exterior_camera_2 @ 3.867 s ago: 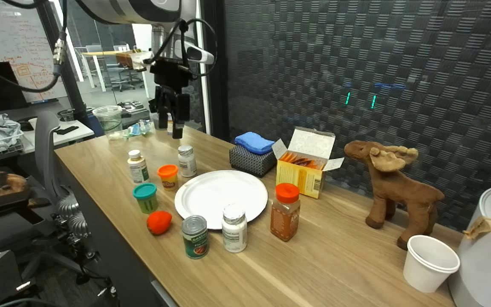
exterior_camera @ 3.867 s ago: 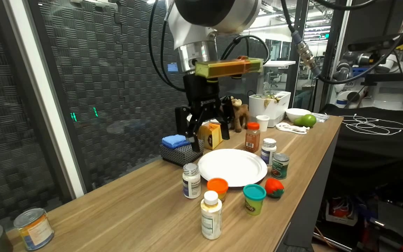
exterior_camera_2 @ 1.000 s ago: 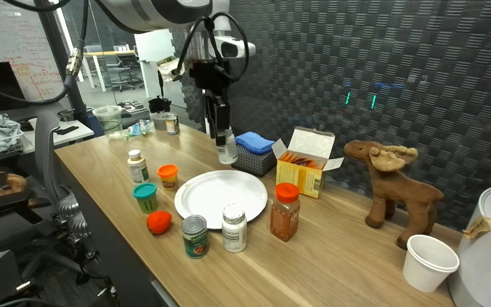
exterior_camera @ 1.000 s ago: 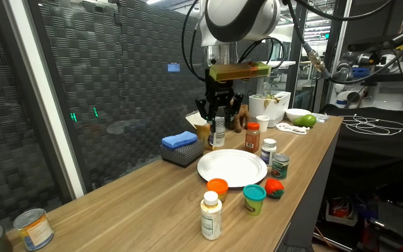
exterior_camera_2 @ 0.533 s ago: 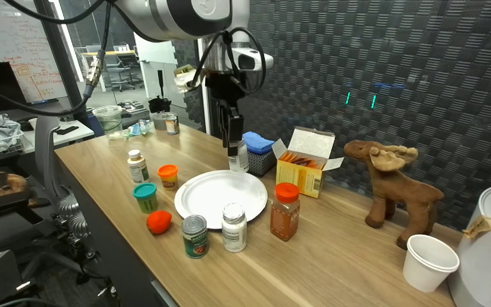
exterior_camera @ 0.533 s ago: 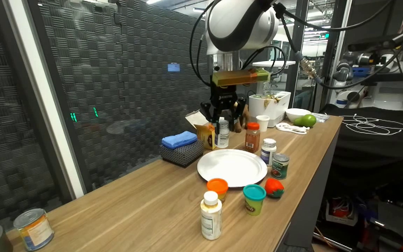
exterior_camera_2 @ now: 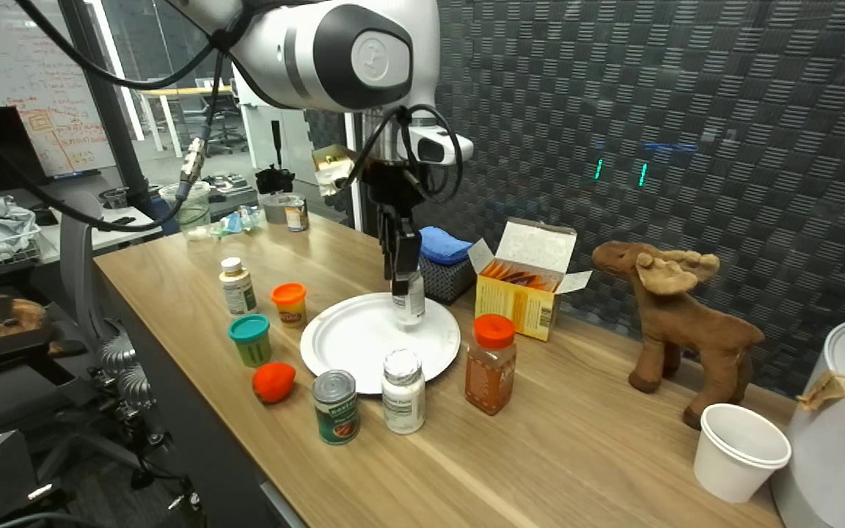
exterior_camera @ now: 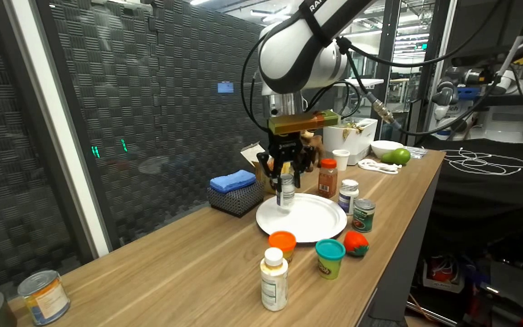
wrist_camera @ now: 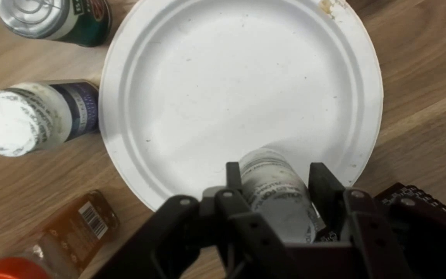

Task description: Put the objects surrounding the white plate on to the plate.

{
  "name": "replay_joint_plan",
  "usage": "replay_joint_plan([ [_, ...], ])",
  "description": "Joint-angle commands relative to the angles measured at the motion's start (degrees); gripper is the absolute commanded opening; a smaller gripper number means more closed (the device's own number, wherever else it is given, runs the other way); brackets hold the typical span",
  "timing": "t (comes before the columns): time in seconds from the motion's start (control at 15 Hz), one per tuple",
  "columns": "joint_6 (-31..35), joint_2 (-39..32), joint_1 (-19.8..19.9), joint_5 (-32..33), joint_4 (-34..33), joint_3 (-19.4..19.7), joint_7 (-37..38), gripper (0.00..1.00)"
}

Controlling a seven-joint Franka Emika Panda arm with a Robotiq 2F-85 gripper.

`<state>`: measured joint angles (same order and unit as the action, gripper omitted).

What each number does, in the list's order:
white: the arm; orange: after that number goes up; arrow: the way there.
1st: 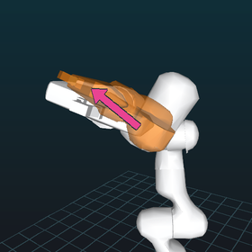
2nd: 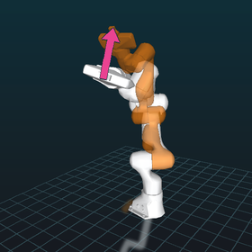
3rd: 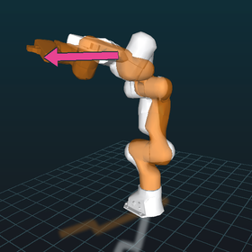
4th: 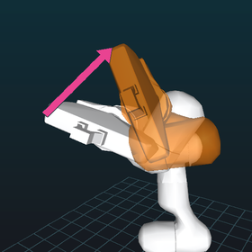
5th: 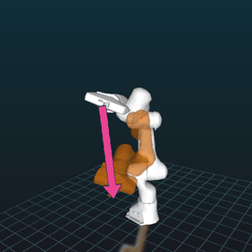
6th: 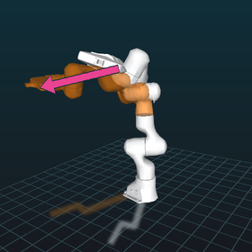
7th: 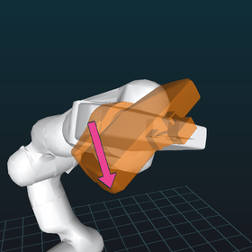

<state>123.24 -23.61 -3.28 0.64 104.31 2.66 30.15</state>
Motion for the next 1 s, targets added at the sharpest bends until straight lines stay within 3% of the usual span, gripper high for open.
replay_joint_plan([
  [0.0,-1.45,-2.43,-0.32,-1.05,-3.49,0.6,0.19,0.23],
  [0.2,-1.32,-2.66,-0.68,-0.26,-3.98,1.06,0.51,0.23],
  [0.27,-1.4,-2.41,-0.66,-0.38,-3.89,0.99,0.19,0.73],
  [0.33,-1.41,-1.7,-0.81,-0.3,-3.45,0.9,0.09,0.74],
  [0.6,-2.57,2.78,-1.88,-0.49,-0.88,-0.29,-1.0,0.99],
  [0.93,-10.48,10.31,-6.17,1.23,2.23,-5.14,-5.51,1.0],
])
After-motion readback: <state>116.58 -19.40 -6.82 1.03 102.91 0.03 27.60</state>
